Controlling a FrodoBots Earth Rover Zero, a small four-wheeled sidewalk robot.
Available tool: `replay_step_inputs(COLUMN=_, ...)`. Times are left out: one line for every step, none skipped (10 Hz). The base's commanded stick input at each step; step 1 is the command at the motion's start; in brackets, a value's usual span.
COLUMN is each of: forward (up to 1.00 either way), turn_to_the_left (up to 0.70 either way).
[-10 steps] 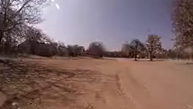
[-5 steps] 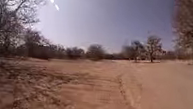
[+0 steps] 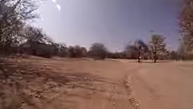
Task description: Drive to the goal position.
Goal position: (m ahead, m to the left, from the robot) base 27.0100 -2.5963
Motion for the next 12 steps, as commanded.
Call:
replay_step_inputs(forward=1.00, turn_to_the_left=0.01)
replay_step_inputs(forward=1.00, turn_to_the_left=-0.08)
replay_step_inputs(forward=1.00, turn_to_the_left=-0.13)
replay_step_inputs(forward=1.00, turn_to_the_left=-0.21)
replay_step_inputs(forward=1.00, turn_to_the_left=-0.22)
replay_step_inputs(forward=1.00, turn_to_the_left=-0.13)
replay_step_inputs(forward=1.00, turn_to_the_left=-0.04)
replay_step_inputs(forward=1.00, turn_to_the_left=0.00)
replay_step_inputs(forward=1.00, turn_to_the_left=0.00)
replay_step_inputs(forward=1.00, turn_to_the_left=0.00)
replay_step_inputs(forward=1.00, turn_to_the_left=0.00)
replay_step_inputs(forward=1.00, turn_to_the_left=-0.02)
